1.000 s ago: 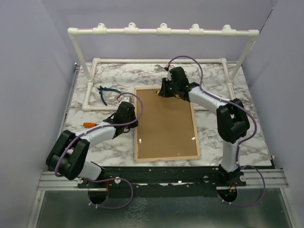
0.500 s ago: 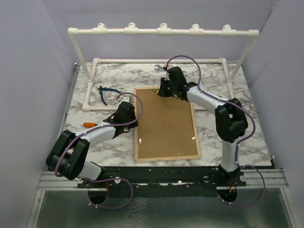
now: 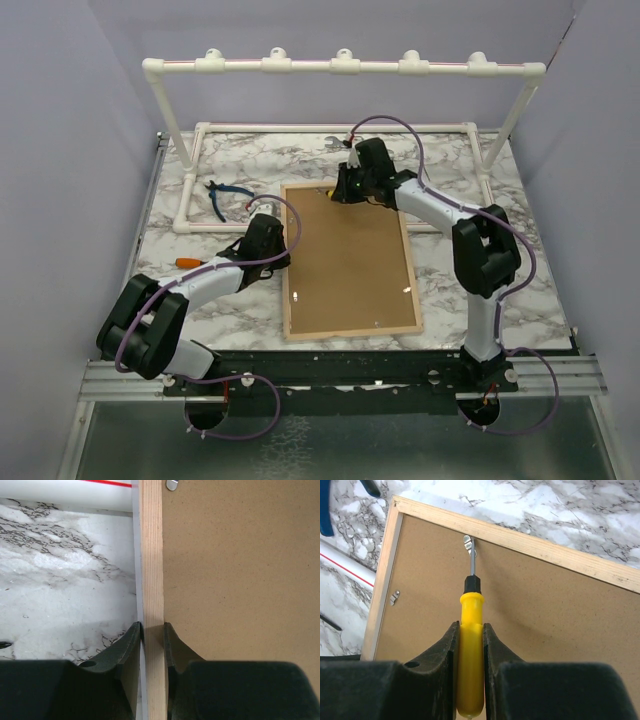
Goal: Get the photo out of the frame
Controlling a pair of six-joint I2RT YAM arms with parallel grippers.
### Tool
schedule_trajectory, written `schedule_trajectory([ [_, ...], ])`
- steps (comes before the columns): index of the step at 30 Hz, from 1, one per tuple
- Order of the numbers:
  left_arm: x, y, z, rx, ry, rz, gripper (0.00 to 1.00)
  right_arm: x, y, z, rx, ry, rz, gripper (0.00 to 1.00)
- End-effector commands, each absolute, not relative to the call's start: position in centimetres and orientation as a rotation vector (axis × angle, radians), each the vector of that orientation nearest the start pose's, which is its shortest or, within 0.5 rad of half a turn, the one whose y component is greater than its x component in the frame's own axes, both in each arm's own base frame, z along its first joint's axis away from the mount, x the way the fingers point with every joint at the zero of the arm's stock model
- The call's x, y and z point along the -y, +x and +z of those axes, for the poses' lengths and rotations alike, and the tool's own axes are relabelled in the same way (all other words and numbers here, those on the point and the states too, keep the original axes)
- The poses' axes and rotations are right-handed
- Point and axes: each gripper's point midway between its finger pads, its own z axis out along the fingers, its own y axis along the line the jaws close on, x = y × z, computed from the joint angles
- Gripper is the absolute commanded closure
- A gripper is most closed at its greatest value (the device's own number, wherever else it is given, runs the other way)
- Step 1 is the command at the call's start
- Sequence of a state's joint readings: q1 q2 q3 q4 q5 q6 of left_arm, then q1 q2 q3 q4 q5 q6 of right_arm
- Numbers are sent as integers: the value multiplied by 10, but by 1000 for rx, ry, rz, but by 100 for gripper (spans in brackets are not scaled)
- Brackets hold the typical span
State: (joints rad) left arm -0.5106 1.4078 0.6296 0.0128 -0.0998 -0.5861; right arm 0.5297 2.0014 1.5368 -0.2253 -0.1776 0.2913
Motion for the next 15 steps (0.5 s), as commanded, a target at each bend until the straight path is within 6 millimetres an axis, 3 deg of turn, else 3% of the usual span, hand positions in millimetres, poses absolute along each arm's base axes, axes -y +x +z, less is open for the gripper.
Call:
schedule_trajectory([
  [1,173,299,43,-2380,-132,-412,86,-337,414,96,-2364,-525,799,99],
  [8,173,301,43,-2378,-132,-409,86,-340,414,105,-2345,-546,817,99],
  [12,173,302,45,-2373,-134,-405,86,-340,416,123,-2301,-550,815,99],
  [15,170,299,41,-2391,-148,-390,86,-325,425,141,-2264,-453,718,99],
])
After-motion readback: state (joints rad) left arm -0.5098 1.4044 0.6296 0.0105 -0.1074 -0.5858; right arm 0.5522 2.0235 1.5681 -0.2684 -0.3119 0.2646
